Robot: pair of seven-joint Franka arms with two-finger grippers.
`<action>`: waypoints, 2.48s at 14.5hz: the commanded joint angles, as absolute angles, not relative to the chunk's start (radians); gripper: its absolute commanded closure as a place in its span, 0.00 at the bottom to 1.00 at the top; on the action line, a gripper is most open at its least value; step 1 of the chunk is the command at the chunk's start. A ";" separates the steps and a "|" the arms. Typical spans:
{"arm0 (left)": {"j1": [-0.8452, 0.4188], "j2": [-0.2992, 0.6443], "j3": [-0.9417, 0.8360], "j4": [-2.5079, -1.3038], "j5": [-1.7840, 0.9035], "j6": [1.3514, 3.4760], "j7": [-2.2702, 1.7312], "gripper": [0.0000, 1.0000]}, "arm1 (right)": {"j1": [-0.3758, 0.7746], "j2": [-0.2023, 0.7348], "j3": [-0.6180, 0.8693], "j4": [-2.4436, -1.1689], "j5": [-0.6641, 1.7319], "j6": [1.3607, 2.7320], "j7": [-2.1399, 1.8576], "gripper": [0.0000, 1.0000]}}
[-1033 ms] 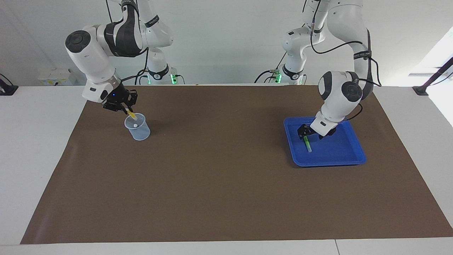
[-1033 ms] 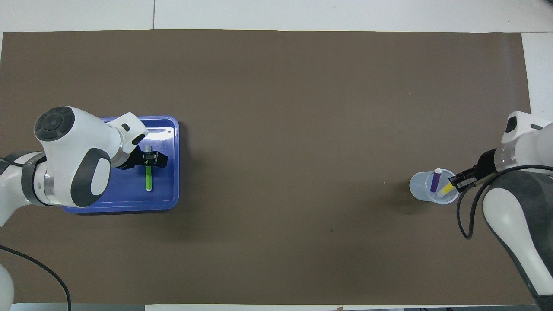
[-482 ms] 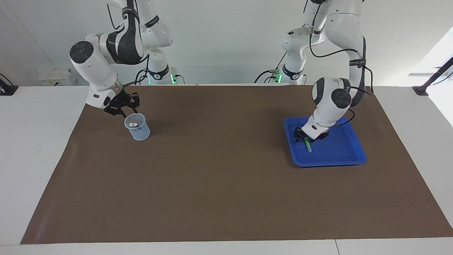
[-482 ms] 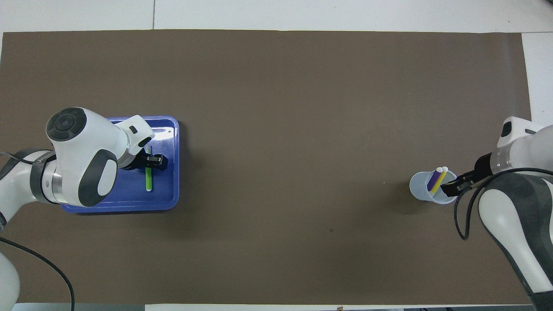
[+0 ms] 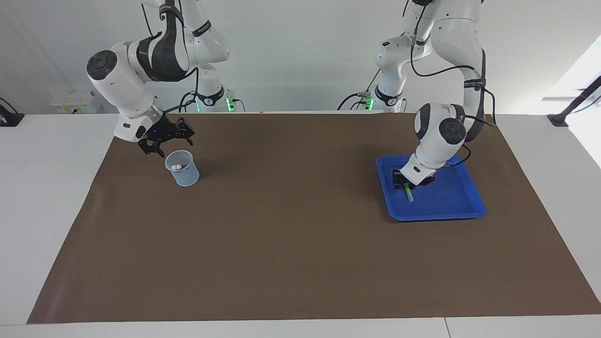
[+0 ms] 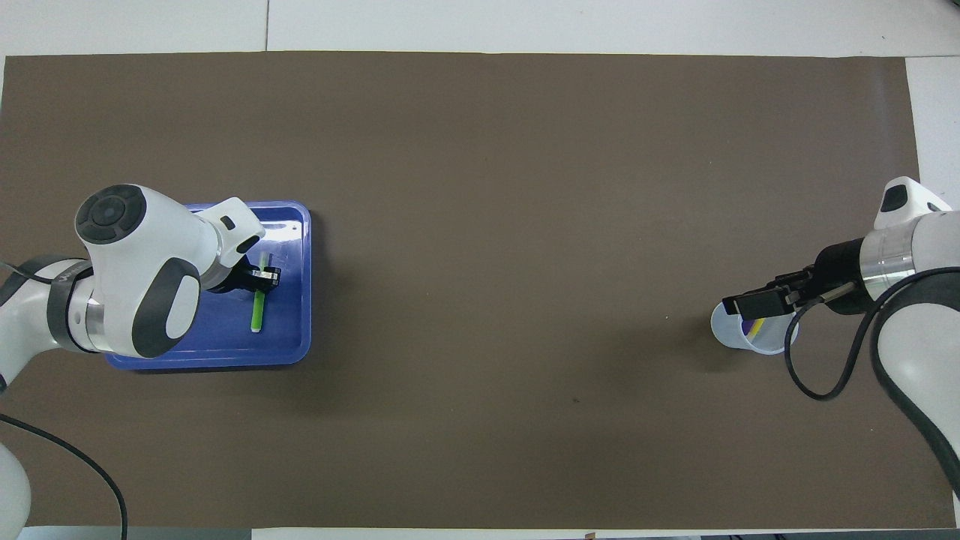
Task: Transfer and insert pens with both arms
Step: 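Withdraw the right gripper while the left gripper grasps the green pen, then lift the green pen with the left gripper toward the right gripper, then grasp the green pen with the right gripper while the left gripper opens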
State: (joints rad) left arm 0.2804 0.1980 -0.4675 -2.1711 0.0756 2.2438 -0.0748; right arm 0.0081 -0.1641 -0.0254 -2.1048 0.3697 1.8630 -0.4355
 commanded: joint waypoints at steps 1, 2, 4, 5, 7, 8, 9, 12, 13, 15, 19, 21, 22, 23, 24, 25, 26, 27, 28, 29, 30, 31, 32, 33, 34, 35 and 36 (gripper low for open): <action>0.282 0.210 -0.465 -2.160 0.091 2.244 -0.075 1.00 | 0.021 -0.167 -0.009 -2.098 0.522 1.851 -0.365 0.00; 0.282 0.210 -0.465 -2.145 0.091 2.223 -0.080 1.00 | 0.034 -0.169 -0.009 -2.094 0.579 1.855 -0.313 0.00; 0.285 0.213 -0.465 -2.079 0.089 2.136 -0.086 1.00 | 0.069 -0.179 -0.009 -2.083 0.687 1.856 -0.142 0.00; 0.285 0.225 -0.466 -2.033 0.083 2.084 -0.089 1.00 | 0.092 -0.186 -0.009 -2.082 0.742 1.864 -0.038 0.00; 0.281 0.230 -0.468 -1.941 0.062 1.958 -0.121 1.00 | 0.158 -0.193 -0.006 -2.083 0.813 1.926 0.148 0.00; 0.281 0.229 -0.468 -1.899 0.019 1.906 -0.147 1.00 | 0.185 -0.193 -0.005 -2.083 0.843 1.951 0.228 0.00; 0.279 0.227 -0.466 -1.860 -0.032 1.854 -0.175 1.00 | 0.214 -0.193 -0.003 -2.085 0.885 1.982 0.277 0.00; 0.268 0.219 -0.474 -1.740 -0.156 1.700 -0.402 1.00 | 0.302 -0.192 -0.002 -2.091 0.989 2.124 0.383 0.00; 0.268 0.216 -0.483 -1.712 -0.222 1.674 -0.511 1.00 | 0.331 -0.190 -0.002 -2.091 1.021 2.178 0.414 0.00; 0.268 0.197 -0.526 -1.701 -0.337 1.673 -0.767 1.00 | 0.397 -0.187 -0.002 -2.100 1.045 2.302 0.443 0.00; 0.268 0.164 -0.590 -1.707 -0.489 1.729 -1.156 1.00 | 0.489 -0.186 -0.003 -2.123 1.045 2.445 0.457 0.00; 0.268 0.146 -0.597 -1.720 -0.573 1.759 -1.286 1.00 | 0.497 -0.186 -0.003 -2.134 1.045 2.476 0.456 0.00; 0.268 0.141 -0.597 -1.726 -0.604 1.759 -1.316 1.00 | 0.497 -0.187 -0.003 -2.135 1.045 2.476 0.454 0.00; 0.267 0.132 -0.600 -1.741 -0.633 1.761 -1.328 1.00 | 0.497 -0.186 -0.002 -2.135 1.045 2.482 0.454 0.00; 0.267 0.121 -0.600 -1.752 -0.664 1.764 -1.339 1.00 | 0.500 -0.184 -0.002 -2.135 1.045 2.499 0.454 0.00; 0.256 0.112 -0.603 -1.770 -0.685 1.778 -1.356 1.00 | 0.520 -0.183 0.000 -2.135 1.045 2.523 0.446 0.02; 0.236 0.101 -0.604 -1.784 -0.698 1.807 -1.382 1.00 | 0.541 -0.172 0.000 -2.135 1.043 2.555 0.442 0.13; 0.227 0.097 -0.604 -1.796 -0.706 1.840 -1.409 1.00 | 0.549 -0.155 0.000 -2.132 1.043 2.591 0.442 0.15; 0.216 0.092 -0.604 -1.804 -0.718 1.862 -1.423 1.00 | 0.576 -0.143 0.002 -2.132 1.043 2.630 0.442 0.16; 0.213 0.087 -0.604 -1.805 -0.735 1.867 -1.428 1.00 | 0.590 -0.143 0.002 -2.132 1.043 2.644 0.440 0.16; 0.212 0.081 -0.604 -1.815 -0.741 1.870 -1.434 1.00 | 0.594 -0.143 0.002 -2.132 1.042 2.645 0.439 0.18; 0.209 0.077 -0.604 -1.816 -0.752 1.870 -1.436 1.00 | 0.597 -0.143 0.002 -2.132 1.042 2.645 0.430 0.25; 0.209 0.077 -0.604 -1.818 -0.762 1.874 -1.436 1.00 | 0.597 -0.143 0.002 -2.132 1.042 2.643 0.413 0.31; 0.209 0.077 -0.604 -1.818 -0.764 1.882 -1.436 1.00 | 0.595 -0.143 0.002 -2.134 1.042 2.642 0.411 0.35; 0.207 0.077 -0.604 -1.819 -0.765 1.885 -1.437 1.00 | 0.597 -0.143 0.002 -2.134 1.042 2.642 0.411 0.41; 0.207 0.077 -0.604 -1.819 -0.765 1.885 -1.437 1.00 | 0.595 -0.144 0.002 -2.134 1.042 2.642 0.411 0.47; 0.206 0.077 -0.604 -1.819 -0.765 1.887 -1.439 1.00 | 0.595 -0.138 0.002 -2.134 1.042 2.642 0.410 0.49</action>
